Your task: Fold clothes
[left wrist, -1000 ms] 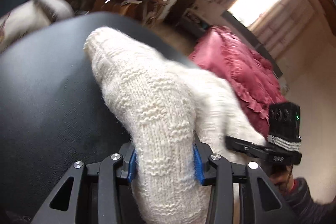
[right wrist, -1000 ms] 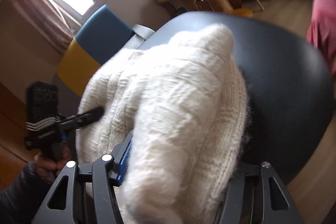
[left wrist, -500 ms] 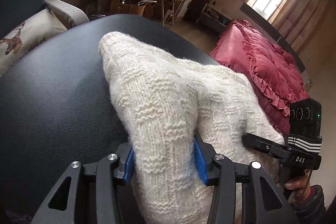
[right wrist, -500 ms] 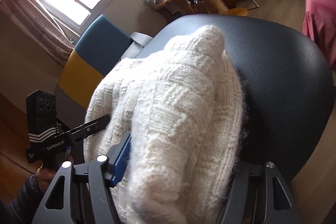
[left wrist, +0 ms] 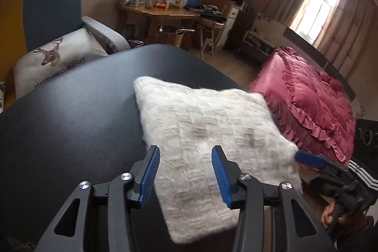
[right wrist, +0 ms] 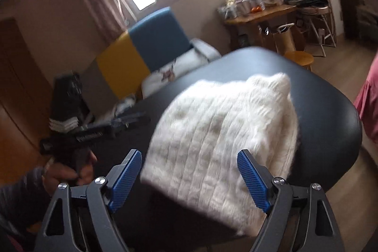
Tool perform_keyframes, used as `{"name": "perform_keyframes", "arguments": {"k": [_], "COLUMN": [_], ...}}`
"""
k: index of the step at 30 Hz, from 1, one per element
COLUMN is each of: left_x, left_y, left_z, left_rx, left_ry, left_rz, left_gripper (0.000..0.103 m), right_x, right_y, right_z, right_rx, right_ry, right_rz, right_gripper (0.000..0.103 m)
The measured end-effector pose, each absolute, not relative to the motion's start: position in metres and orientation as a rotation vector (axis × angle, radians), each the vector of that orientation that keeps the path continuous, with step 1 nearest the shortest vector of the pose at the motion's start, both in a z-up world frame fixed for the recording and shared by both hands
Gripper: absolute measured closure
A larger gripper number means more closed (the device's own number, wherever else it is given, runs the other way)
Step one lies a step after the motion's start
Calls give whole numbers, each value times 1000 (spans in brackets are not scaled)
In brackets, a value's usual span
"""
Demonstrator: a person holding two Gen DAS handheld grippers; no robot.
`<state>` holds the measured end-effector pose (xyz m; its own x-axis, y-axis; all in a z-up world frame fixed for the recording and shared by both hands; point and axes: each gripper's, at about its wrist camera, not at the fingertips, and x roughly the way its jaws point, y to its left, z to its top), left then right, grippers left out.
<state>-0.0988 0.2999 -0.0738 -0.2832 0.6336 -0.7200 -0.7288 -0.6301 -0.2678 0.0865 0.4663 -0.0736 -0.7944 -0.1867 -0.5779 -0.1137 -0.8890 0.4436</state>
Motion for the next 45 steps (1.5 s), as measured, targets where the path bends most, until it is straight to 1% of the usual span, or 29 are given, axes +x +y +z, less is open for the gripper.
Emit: {"name": "perform_keyframes", "arguments": {"k": [2,4,5,7,10,15,17,19,20,24,28,30,33,36,39,45], "left_x": [-89,-82,-80,-79,-75,-71,-67,-62,-60,-47,-39,-30,-16,-10,-9,-5], "left_y": [306,317,324,329,329,312,299,287,281,270,260,258,250,242,240,245], "left_z": [-81,-93,-103,-120,-129,-106,-89,-72,-64,-35,-11,-1,12,21,21,18], "left_rx": [-1053,-1084,-1114,-1157,-1145,-1109,-1068,-1031,-1016,-966,-947,-927,-869,-858,-893,-910], "left_ry": [184,236,265,305,327,301,293,278,278,335,311,337,352,300,257,269], "left_rz": [1963,1925,1909,1900,1917,2049,2153,2236,2275,2391,2360,2362,2410,2385,2351,2330], "left_gripper": [58,58,58,58,58,58,58,57,57,57,58,61,61,61,61,61], "right_x": [83,79,77,79,82,88,93,96,98,98,86,84,80,80,78,69], "right_y": [465,470,473,475,473,467,459,448,441,426,416,408,397,390,388,378], "right_z": [-88,-109,-122,-139,-138,-123,-110,-97,-91,-76,-65,-58,-46,-34,-31,-38], "right_rx": [1081,1248,1310,1309,1277,1245,1192,1131,1107,1067,1127,1133,1142,1100,1075,1074], "right_ry": [-718,-717,-754,-770,-778,-784,-754,-700,-669,-662,-641,-566,-442,-357,-370,-369], "right_rz": [-2832,-2867,-2860,-2873,-2892,-2925,-2968,-3010,-3027,-3089,-3129,-3167,-3244,-3332,-3305,-3249], "right_gripper": [19,19,19,18,18,18,16,3,0,0,0,0,0,0,0,0]}}
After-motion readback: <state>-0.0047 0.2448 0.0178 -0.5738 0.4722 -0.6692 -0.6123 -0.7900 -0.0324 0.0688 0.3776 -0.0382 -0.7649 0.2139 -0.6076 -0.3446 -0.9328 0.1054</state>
